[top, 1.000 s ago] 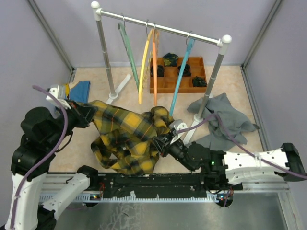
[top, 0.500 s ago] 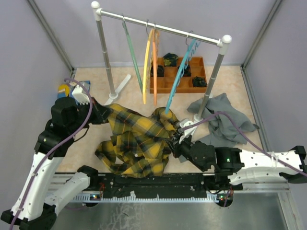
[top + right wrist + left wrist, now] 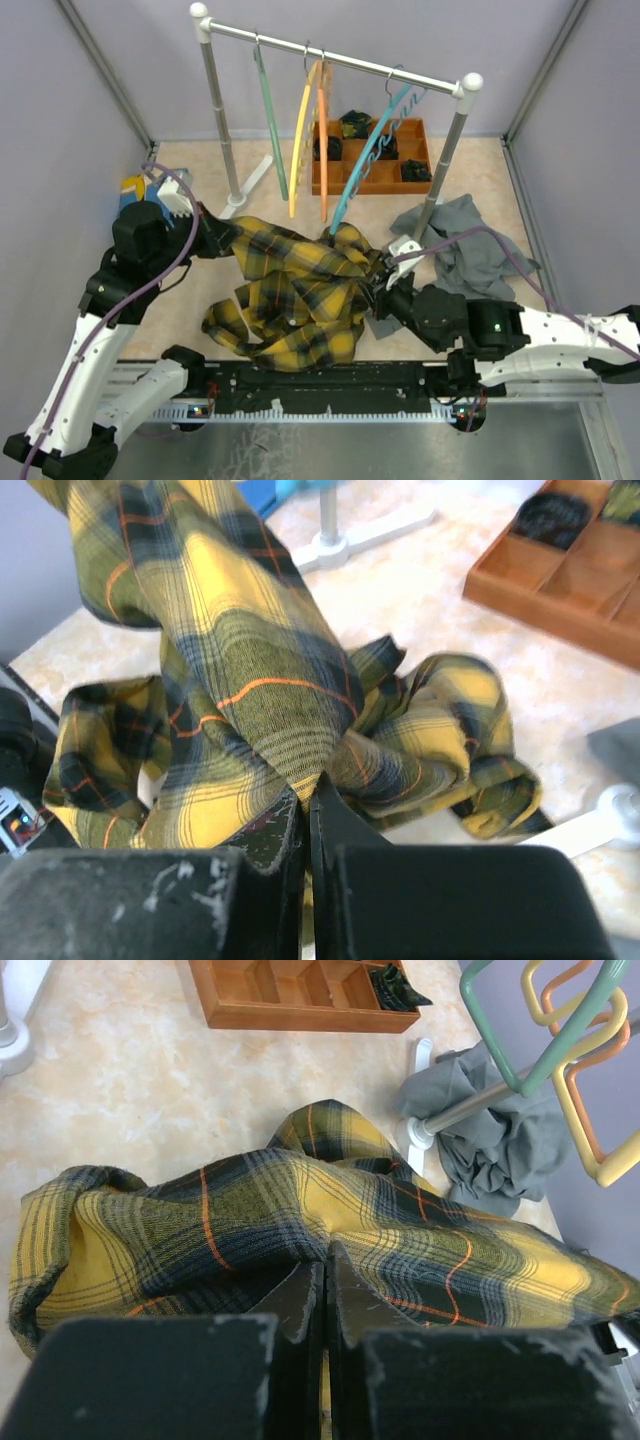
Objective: Place the shirt on the hanger
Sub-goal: Adjust the shirt at the center of the board.
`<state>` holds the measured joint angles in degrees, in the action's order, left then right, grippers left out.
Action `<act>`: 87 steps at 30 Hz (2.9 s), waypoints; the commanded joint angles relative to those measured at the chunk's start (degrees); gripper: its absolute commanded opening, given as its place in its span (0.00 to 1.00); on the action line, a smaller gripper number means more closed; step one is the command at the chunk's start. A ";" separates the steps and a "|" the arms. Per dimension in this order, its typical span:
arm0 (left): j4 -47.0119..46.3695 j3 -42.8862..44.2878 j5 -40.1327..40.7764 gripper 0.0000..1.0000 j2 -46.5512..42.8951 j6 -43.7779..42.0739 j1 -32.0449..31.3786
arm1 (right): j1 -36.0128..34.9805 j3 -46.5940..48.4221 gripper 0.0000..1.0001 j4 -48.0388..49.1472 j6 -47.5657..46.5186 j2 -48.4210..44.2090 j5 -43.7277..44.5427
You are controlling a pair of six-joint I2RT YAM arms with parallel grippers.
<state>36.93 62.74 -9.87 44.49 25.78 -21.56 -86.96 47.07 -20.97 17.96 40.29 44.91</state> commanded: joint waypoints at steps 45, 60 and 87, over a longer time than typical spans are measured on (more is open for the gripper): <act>3.63 -7.11 1.76 0.99 -3.67 2.62 6.80 | 16.86 -4.35 0.67 4.77 -6.20 5.55 -28.64; -1.32 -18.32 3.59 0.99 -7.62 12.95 -6.99 | 43.49 -11.43 0.66 -1.31 7.73 -1.52 -41.50; 0.27 -17.41 35.38 0.00 8.24 17.47 -21.13 | 48.55 -18.91 0.69 0.61 7.24 -11.41 -50.29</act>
<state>31.94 39.46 16.38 52.75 46.63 -47.09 -38.70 28.45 -22.22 26.55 30.48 -3.62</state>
